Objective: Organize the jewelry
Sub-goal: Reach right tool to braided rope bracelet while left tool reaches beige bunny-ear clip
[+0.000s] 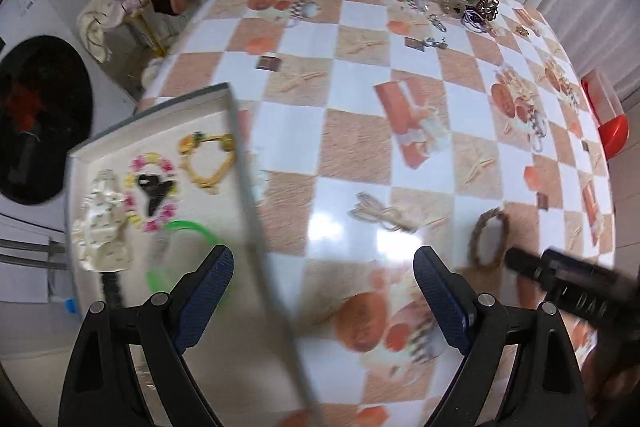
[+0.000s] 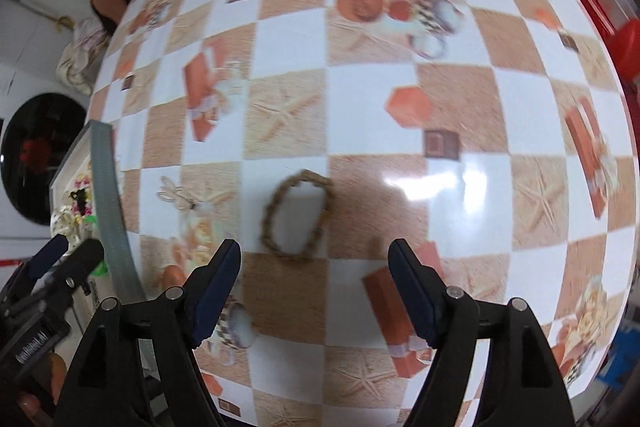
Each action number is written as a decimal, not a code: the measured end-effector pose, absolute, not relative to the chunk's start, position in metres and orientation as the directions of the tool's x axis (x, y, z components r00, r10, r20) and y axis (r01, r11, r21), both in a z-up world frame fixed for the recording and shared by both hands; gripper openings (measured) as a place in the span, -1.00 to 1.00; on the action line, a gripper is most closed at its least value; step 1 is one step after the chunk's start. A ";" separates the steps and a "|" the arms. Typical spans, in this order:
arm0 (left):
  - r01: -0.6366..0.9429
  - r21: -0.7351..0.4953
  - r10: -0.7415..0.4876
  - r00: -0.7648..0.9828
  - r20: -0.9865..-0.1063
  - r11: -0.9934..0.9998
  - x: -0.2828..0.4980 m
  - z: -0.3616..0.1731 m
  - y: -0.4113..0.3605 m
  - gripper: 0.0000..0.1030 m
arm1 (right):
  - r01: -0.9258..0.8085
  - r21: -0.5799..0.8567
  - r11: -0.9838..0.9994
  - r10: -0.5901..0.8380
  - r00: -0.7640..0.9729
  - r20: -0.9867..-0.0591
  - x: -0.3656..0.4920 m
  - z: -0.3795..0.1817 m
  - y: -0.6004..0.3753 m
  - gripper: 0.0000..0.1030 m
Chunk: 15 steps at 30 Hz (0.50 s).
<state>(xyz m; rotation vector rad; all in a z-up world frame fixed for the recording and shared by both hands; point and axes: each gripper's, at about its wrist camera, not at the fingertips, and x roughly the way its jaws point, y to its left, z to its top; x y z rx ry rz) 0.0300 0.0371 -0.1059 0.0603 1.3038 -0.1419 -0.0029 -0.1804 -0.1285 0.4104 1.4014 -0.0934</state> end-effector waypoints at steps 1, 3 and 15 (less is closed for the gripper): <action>0.129 -0.047 -0.078 0.244 -0.967 0.990 0.033 -0.109 0.035 0.85 | 0.312 0.223 0.923 0.174 0.177 -0.969 -0.005 -0.130 -0.183 0.53; 0.097 -0.083 -0.101 0.204 -0.974 0.992 0.040 -0.117 0.029 0.85 | 0.332 0.215 0.919 0.163 0.178 -0.971 -0.008 -0.133 -0.188 0.55; -0.067 -0.146 -0.139 0.102 -0.985 0.987 0.066 -0.157 0.014 0.85 | 0.362 0.185 0.914 0.120 0.196 -0.973 -0.019 -0.144 -0.183 0.71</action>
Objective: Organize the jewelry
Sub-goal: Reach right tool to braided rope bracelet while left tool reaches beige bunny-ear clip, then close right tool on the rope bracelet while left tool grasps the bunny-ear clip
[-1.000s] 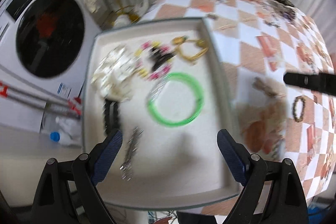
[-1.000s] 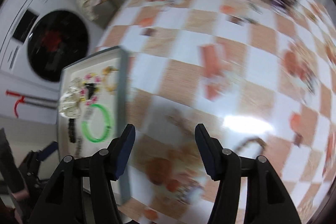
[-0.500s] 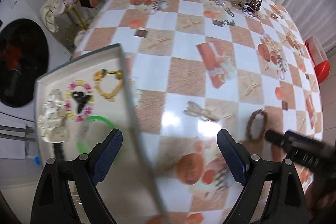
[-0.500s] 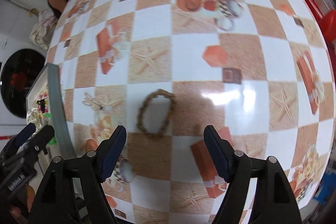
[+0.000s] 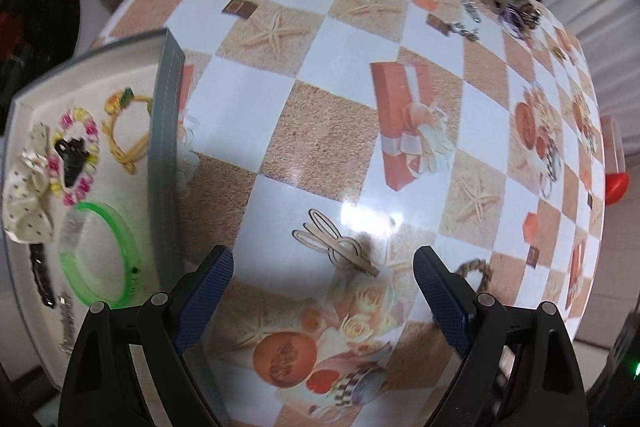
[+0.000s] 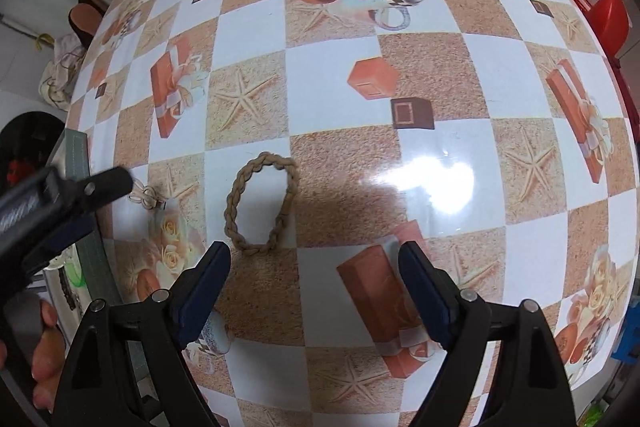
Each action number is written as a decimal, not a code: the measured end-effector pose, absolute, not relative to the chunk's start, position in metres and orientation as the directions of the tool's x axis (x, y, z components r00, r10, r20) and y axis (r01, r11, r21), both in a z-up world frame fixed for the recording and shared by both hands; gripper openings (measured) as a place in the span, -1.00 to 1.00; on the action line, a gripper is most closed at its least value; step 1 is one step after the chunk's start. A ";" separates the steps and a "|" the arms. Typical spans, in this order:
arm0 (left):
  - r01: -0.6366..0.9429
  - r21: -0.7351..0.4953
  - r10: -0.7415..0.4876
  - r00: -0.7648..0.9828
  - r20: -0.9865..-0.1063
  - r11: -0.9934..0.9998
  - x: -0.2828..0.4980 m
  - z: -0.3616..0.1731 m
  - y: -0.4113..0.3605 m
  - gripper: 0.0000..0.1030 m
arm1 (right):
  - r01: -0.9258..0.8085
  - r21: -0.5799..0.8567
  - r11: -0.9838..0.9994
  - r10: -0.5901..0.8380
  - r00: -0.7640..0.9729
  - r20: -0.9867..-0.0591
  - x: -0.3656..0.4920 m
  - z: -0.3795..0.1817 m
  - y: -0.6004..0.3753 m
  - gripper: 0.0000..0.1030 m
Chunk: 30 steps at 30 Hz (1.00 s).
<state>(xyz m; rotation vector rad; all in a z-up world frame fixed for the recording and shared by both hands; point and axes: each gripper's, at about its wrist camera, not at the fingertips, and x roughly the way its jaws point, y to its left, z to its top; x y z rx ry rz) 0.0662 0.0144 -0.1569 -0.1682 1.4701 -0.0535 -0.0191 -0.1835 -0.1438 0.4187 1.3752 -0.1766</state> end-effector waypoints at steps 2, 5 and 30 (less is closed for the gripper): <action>-0.081 -0.143 -0.135 0.096 -0.986 0.986 0.068 -0.161 0.015 0.85 | 0.348 0.174 0.921 0.108 0.201 -0.974 -0.018 -0.144 -0.177 0.71; -0.078 -0.124 -0.117 0.087 -0.989 0.989 0.067 -0.168 0.013 0.85 | 0.329 0.160 0.931 0.093 0.211 -0.973 -0.016 -0.147 -0.169 0.71; 0.123 -0.003 -0.019 0.128 -0.992 0.992 0.057 -0.176 -0.031 -0.10 | 0.199 -0.027 0.980 -0.079 0.259 -0.963 0.014 -0.149 -0.159 -0.29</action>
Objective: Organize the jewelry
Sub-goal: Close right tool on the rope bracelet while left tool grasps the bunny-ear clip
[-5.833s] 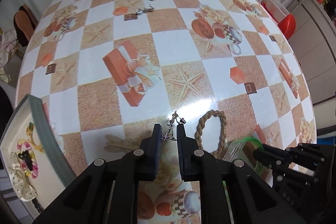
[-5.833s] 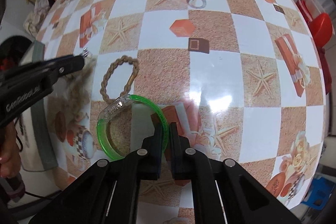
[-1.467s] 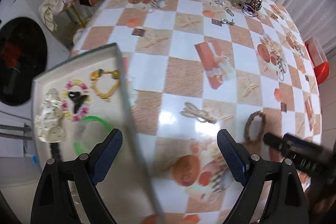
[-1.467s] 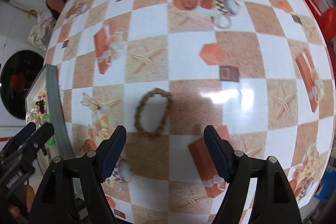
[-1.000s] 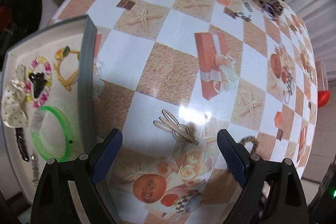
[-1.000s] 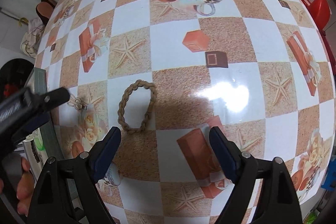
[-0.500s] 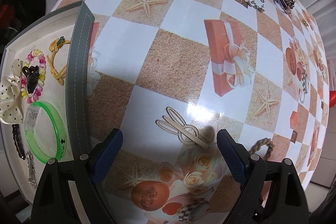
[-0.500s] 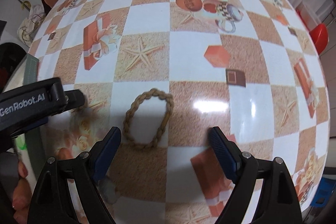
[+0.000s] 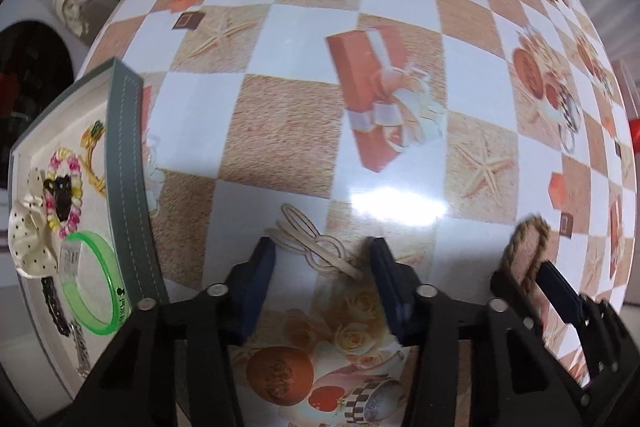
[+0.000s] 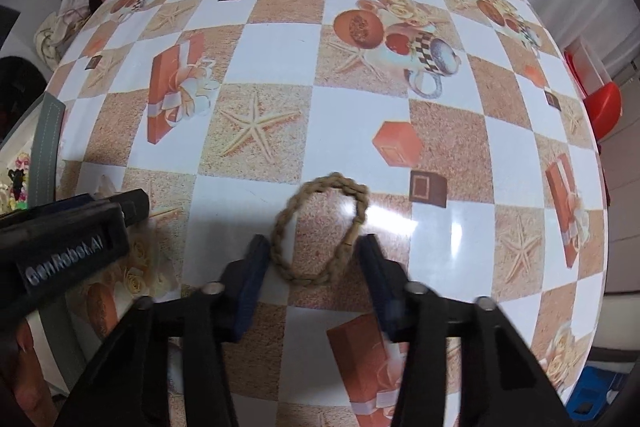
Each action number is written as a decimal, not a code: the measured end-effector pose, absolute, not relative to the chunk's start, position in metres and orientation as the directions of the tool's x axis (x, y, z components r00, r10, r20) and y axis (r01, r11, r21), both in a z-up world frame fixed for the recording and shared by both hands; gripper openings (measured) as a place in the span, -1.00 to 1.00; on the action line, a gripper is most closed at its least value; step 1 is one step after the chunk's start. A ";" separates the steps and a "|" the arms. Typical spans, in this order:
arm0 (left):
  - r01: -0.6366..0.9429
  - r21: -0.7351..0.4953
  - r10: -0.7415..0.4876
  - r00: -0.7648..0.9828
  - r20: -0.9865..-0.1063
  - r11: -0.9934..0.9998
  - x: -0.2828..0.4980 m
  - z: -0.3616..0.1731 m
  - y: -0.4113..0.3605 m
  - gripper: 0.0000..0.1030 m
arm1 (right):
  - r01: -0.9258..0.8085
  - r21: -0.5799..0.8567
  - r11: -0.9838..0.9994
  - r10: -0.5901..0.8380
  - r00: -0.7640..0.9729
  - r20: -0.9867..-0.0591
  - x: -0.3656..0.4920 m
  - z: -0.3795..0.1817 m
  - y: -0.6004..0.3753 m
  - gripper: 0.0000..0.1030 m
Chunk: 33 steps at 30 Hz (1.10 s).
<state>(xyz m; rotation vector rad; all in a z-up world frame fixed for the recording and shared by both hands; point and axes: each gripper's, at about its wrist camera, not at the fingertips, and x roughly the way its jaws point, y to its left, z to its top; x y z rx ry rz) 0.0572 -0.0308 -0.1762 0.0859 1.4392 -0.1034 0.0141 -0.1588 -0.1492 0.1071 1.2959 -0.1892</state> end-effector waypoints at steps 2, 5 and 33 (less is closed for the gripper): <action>0.150 -0.002 -0.023 0.134 -0.991 0.989 0.056 -0.176 -0.039 -0.39 | 0.195 -0.016 0.981 -0.066 0.252 -0.965 0.015 -0.148 -0.162 -0.59; 0.173 -0.032 -0.055 0.133 -0.990 0.984 0.058 -0.175 -0.045 -0.53 | 0.208 0.020 0.978 -0.032 0.242 -0.970 0.015 -0.147 -0.167 -0.76; 0.241 -0.119 -0.161 0.162 -0.974 0.963 0.008 -0.096 0.005 -0.53 | 0.341 0.298 0.891 0.230 0.227 -0.946 -0.022 -0.111 -0.226 -0.92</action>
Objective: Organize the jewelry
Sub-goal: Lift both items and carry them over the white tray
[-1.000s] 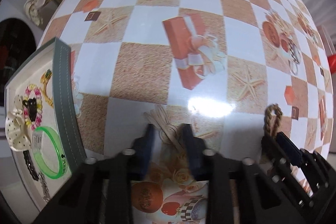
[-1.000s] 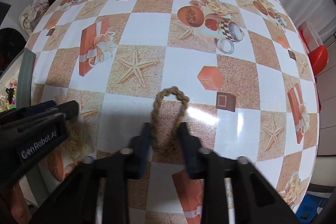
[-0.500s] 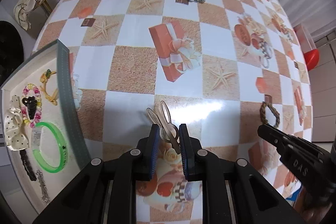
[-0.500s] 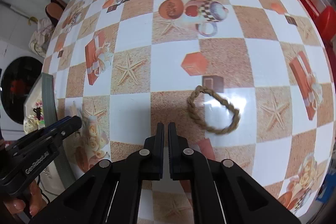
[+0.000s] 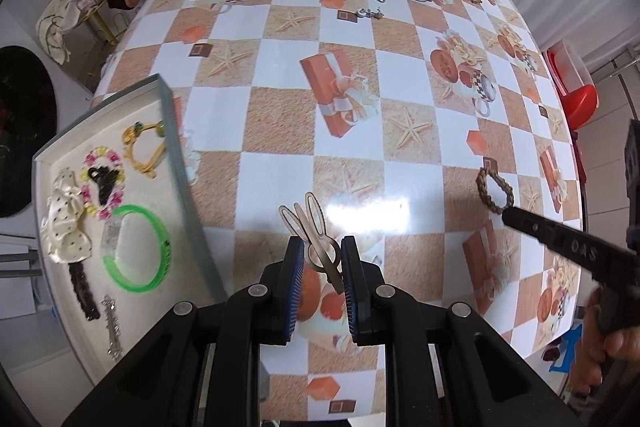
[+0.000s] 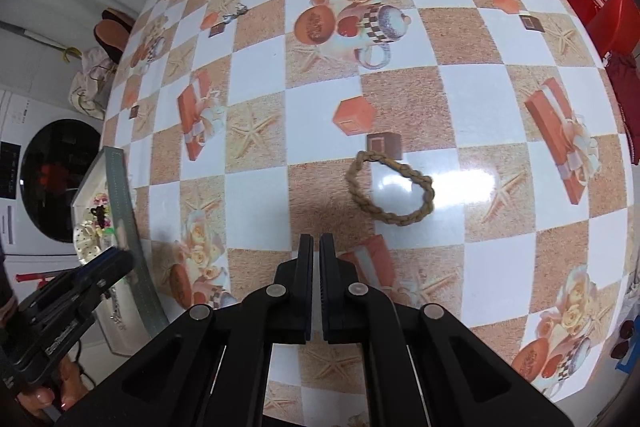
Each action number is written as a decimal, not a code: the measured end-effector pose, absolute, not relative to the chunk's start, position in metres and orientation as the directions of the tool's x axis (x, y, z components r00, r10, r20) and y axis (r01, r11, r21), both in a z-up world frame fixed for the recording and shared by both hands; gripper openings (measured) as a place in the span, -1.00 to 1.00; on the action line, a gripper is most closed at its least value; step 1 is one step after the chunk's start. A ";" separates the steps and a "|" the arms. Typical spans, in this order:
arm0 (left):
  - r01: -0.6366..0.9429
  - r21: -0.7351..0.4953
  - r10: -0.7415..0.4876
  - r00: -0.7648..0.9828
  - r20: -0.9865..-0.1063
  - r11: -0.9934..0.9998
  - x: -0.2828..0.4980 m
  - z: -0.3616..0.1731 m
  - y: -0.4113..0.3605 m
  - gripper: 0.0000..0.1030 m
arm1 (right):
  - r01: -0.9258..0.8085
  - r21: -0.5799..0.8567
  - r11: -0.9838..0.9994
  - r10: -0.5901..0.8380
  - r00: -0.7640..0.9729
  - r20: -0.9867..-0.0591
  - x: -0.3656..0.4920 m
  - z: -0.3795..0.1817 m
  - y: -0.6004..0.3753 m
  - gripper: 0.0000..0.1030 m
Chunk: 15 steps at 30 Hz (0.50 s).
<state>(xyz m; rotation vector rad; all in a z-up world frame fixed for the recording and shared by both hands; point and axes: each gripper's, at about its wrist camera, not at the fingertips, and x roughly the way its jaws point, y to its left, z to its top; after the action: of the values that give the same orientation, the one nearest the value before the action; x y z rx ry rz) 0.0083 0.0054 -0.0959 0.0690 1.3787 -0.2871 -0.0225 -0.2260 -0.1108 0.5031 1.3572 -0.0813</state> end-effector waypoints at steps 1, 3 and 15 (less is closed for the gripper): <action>0.239 -0.116 -0.157 0.163 -0.974 0.964 0.007 -0.094 0.008 -0.53 | 0.346 0.282 0.895 0.214 0.222 -0.951 -0.021 -0.112 -0.227 -0.92; 0.235 -0.110 -0.151 0.164 -0.975 0.966 0.004 -0.092 0.013 -0.53 | 0.339 0.240 0.910 0.177 0.206 -0.962 -0.016 -0.116 -0.229 -0.76; 0.184 -0.090 -0.121 0.164 -0.979 0.979 -0.008 -0.090 0.035 -0.53 | 0.205 0.069 0.976 0.045 0.121 -0.992 0.004 -0.150 -0.216 -0.87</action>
<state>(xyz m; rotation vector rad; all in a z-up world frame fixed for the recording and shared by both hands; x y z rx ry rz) -0.0079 0.0349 -0.0899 0.0533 1.3894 -0.2172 0.0042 -0.2163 -0.1495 0.2070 1.4482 -0.1182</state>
